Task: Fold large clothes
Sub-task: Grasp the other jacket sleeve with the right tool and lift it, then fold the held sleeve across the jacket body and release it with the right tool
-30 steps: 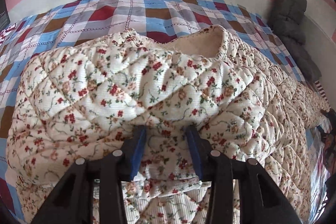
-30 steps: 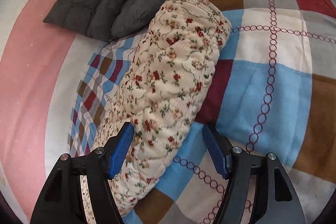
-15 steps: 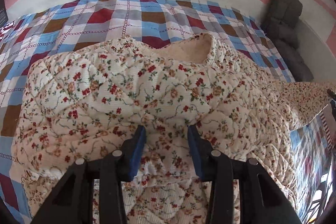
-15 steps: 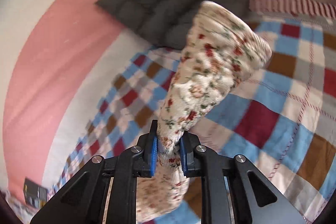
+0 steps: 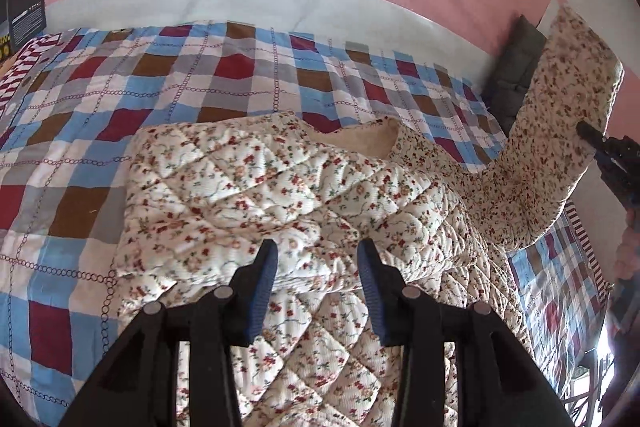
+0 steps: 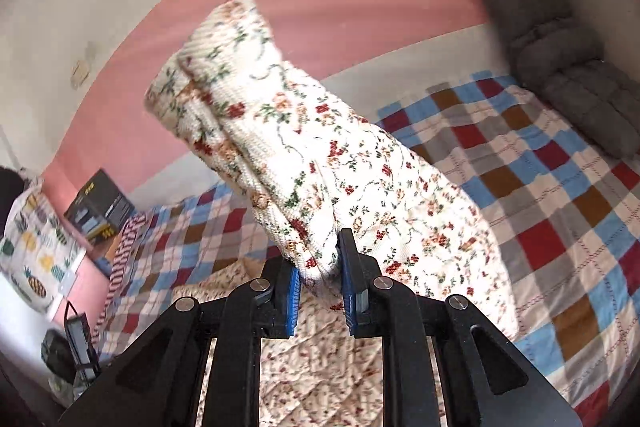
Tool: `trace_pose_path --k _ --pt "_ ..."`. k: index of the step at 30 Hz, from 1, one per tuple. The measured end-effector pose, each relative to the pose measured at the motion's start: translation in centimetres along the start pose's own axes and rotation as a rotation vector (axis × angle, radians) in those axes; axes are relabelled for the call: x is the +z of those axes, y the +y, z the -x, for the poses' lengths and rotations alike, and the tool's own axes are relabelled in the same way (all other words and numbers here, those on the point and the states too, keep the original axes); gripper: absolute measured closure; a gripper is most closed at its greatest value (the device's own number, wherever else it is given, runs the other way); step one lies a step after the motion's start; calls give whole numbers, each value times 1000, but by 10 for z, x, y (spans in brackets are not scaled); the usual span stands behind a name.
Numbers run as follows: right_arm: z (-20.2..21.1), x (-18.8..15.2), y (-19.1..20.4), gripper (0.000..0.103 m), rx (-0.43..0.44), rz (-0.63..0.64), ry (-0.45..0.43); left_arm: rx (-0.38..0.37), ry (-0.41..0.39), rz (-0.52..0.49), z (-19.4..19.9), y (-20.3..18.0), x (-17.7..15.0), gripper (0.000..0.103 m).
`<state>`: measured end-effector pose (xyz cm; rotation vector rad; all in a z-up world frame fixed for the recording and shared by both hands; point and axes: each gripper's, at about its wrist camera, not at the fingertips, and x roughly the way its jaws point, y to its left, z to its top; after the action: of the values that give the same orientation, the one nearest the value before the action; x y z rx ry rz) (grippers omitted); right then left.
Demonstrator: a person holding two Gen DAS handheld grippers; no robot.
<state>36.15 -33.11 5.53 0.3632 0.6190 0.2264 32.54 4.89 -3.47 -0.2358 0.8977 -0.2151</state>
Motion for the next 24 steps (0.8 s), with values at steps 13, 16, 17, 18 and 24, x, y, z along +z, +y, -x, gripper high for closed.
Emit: trace_pose_path --k 13,16,17,18,24 --pt "-167 -161 128 76 -4 247 363 52 19 176 7 87 -33 61" --pt "-158 -163 129 68 16 231 320 53 9 182 11 92 -34 61" --pt "-151 -161 129 60 43 222 317 51 4 182 13 92 -32 61" --pt "-144 -158 131 57 72 215 315 46 -3 183 15 91 -30 61" --pt "-96 -137 131 46 267 182 254 -3 -63 155 30 63 -6 61"
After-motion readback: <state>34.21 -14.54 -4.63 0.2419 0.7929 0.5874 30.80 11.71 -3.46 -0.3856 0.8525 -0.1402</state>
